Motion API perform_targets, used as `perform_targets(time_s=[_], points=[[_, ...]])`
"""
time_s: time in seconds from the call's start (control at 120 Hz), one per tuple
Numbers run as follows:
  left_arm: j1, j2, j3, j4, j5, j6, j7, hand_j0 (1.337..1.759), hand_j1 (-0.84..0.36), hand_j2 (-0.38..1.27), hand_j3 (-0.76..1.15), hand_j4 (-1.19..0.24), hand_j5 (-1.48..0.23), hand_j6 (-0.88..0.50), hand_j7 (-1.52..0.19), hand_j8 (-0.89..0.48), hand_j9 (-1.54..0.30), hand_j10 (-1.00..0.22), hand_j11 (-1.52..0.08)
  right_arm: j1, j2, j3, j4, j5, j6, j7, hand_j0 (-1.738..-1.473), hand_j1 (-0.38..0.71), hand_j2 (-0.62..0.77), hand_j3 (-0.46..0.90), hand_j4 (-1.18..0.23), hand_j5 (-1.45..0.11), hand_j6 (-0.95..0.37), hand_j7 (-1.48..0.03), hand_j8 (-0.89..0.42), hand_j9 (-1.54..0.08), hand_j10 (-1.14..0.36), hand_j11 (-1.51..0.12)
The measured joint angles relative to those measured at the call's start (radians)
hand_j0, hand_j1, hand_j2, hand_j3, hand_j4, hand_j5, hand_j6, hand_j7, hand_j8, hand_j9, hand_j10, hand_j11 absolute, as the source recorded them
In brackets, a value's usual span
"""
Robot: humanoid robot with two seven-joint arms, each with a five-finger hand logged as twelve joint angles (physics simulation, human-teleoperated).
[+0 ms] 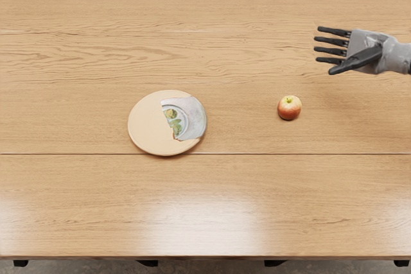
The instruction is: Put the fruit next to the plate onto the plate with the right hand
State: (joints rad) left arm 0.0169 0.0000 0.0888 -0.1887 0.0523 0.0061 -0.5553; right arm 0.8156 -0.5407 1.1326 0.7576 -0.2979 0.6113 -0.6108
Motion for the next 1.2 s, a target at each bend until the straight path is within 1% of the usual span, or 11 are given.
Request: perform_targets(time_s=[0.192, 0.292, 0.408, 0.492, 0.542, 0.658, 0.767, 0.867, 0.95, 1.075, 1.2], points=[[0.0, 0.0, 0.0, 0.0, 0.0, 0.0, 0.0, 1.658, 0.34, 0.0, 0.0, -0.01, -0.01, -0.01, -0.01, -0.01, -0.01, -0.01, -0.01, 0.008, -0.019, -0.028, -0.003, -0.011, 0.0, 0.0, -1.658, -0.35, 0.0, 0.0, 0.0, 0.0, 0.0, 0.0, 0.0, 0.0, 0.0, 0.0], [0.0, 0.0, 0.0, 0.0, 0.0, 0.0, 0.0, 1.658, 0.34, 0.0, 0.0, -0.01, -0.01, -0.01, -0.01, -0.01, -0.01, -0.01, -0.01, 0.092, -0.068, -0.128, -0.003, -0.012, 0.0, 0.0, -1.658, -0.35, 0.0, 0.0, 0.0, 0.0, 0.0, 0.0, 0.0, 0.0, 0.0, 0.0], [0.0, 0.0, 0.0, 0.0, 0.0, 0.0, 0.0, 1.658, 0.34, 0.0, 0.0, -0.01, -0.01, -0.01, -0.01, -0.01, -0.01, -0.01, -0.01, 0.229, -0.128, -0.345, 0.001, -0.013, 0.0, 0.0, -1.658, -0.35, 0.0, 0.0, 0.0, 0.0, 0.0, 0.0, 0.0, 0.0, 0.0, 0.0], [0.0, 0.0, 0.0, 0.0, 0.0, 0.0, 0.0, 1.658, 0.34, 0.0, 0.0, -0.01, -0.01, -0.01, -0.01, -0.01, -0.01, -0.01, -0.01, 0.283, -0.145, -0.43, 0.016, -0.016, 0.0, 0.0, -1.658, -0.35, 0.0, 0.0, 0.0, 0.0, 0.0, 0.0, 0.0, 0.0, 0.0, 0.0], [0.0, 0.0, 0.0, 0.0, 0.0, 0.0, 0.0, 1.658, 0.34, 0.0, 0.0, -0.01, -0.01, -0.01, -0.01, -0.01, -0.01, -0.01, -0.01, 0.301, -0.155, -0.456, 0.075, -0.056, 0.0, 0.0, -1.658, -0.35, 0.0, 0.0, 0.0, 0.0, 0.0, 0.0, 0.0, 0.0, 0.0, 0.0], [0.0, 0.0, 0.0, 0.0, 0.0, 0.0, 0.0, 1.658, 0.34, 0.0, 0.0, -0.01, -0.01, -0.01, -0.01, -0.01, -0.01, -0.01, -0.01, 0.316, -0.214, -0.483, 0.293, -0.16, 0.0, 0.0, -1.658, -0.35, 0.0, 0.0, 0.0, 0.0, 0.0, 0.0, 0.0, 0.0, 0.0, 0.0], [0.0, 0.0, 0.0, 0.0, 0.0, 0.0, 0.0, 1.658, 0.34, 0.0, 0.0, -0.01, -0.01, -0.01, -0.01, -0.01, -0.01, -0.01, -0.01, 0.288, -0.262, -0.493, 0.476, -0.263, 0.0, 0.0, -1.658, -0.35, 0.0, 0.0, 0.0, 0.0, 0.0, 0.0, 0.0, 0.0, 0.0, 0.0], [0.0, 0.0, 0.0, 0.0, 0.0, 0.0, 0.0, 1.658, 0.34, 0.0, 0.0, -0.01, -0.01, -0.01, -0.01, -0.01, -0.01, -0.01, -0.01, 0.266, -0.292, -0.497, 0.601, -0.325, -0.048, 0.0, -1.658, -0.35, 0.0, 0.0, 0.0, 0.0, 0.0, 0.0, 0.0, 0.0, 0.0, 0.0], [0.0, 0.0, 0.0, 0.0, 0.0, 0.0, 0.0, 1.658, 0.34, 0.0, 0.0, -0.01, -0.01, -0.01, -0.01, -0.01, -0.01, -0.01, -0.01, 0.257, -0.302, -0.501, 0.662, -0.384, -0.126, 0.0, -1.658, -0.35, 0.0, 0.0, 0.0, 0.0, 0.0, 0.0, 0.0, 0.0, 0.0, 0.0], [0.0, 0.0, 0.0, 0.0, 0.0, 0.0, 0.0, 1.658, 0.34, 0.0, 0.0, -0.01, -0.01, -0.01, -0.01, -0.01, -0.01, -0.01, -0.01, 0.255, -0.295, -0.553, 0.704, -0.459, -0.28, 0.0, -1.658, -0.35, 0.0, 0.0, 0.0, 0.0, 0.0, 0.0, 0.0, 0.0, 0.0, 0.0], [0.0, 0.0, 0.0, 0.0, 0.0, 0.0, 0.0, 1.658, 0.34, 0.0, 0.0, -0.01, -0.01, -0.01, -0.01, -0.01, -0.01, -0.01, -0.01, 0.258, -0.224, -0.661, 0.725, -0.581, -0.463, 0.0, -1.658, -0.35, 0.0, 0.0, 0.0, 0.0, 0.0, 0.0, 0.0, 0.0, 0.0, 0.0]])
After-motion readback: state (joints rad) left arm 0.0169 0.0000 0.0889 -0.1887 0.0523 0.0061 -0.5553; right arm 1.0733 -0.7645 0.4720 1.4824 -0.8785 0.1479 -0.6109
